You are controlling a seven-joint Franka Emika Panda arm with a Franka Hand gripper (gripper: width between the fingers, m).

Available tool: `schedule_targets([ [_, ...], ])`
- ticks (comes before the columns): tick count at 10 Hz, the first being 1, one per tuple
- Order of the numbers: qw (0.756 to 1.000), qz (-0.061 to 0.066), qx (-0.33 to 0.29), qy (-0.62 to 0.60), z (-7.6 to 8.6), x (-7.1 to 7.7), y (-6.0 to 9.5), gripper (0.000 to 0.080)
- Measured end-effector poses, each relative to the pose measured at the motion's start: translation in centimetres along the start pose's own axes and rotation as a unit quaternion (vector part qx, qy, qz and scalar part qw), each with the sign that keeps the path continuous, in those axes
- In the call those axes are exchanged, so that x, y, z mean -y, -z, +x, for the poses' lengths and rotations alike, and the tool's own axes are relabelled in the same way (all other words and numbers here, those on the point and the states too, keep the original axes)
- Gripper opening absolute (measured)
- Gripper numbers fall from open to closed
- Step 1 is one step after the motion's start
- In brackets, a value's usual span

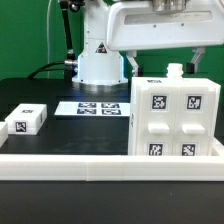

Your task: Assemble cabinet

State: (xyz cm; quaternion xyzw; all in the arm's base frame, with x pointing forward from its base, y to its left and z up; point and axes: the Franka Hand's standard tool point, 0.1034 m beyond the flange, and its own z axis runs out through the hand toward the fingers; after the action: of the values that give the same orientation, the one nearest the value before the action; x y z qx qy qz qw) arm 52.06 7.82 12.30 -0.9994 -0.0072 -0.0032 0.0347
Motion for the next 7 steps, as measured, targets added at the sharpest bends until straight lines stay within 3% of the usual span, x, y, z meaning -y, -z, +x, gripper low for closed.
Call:
schedule_targets([
  [2,1.000,-0.001,0.014,-0.013,-1.5,-0.4,-1.0,0.0797],
  [5,1.000,-0.001,0.013,-0.012,-1.4,-0.7,-1.0,0.0797],
  [7,1.000,-0.003,0.013,-0.008,-1.3,-2.8,-0.9,0.0797],
])
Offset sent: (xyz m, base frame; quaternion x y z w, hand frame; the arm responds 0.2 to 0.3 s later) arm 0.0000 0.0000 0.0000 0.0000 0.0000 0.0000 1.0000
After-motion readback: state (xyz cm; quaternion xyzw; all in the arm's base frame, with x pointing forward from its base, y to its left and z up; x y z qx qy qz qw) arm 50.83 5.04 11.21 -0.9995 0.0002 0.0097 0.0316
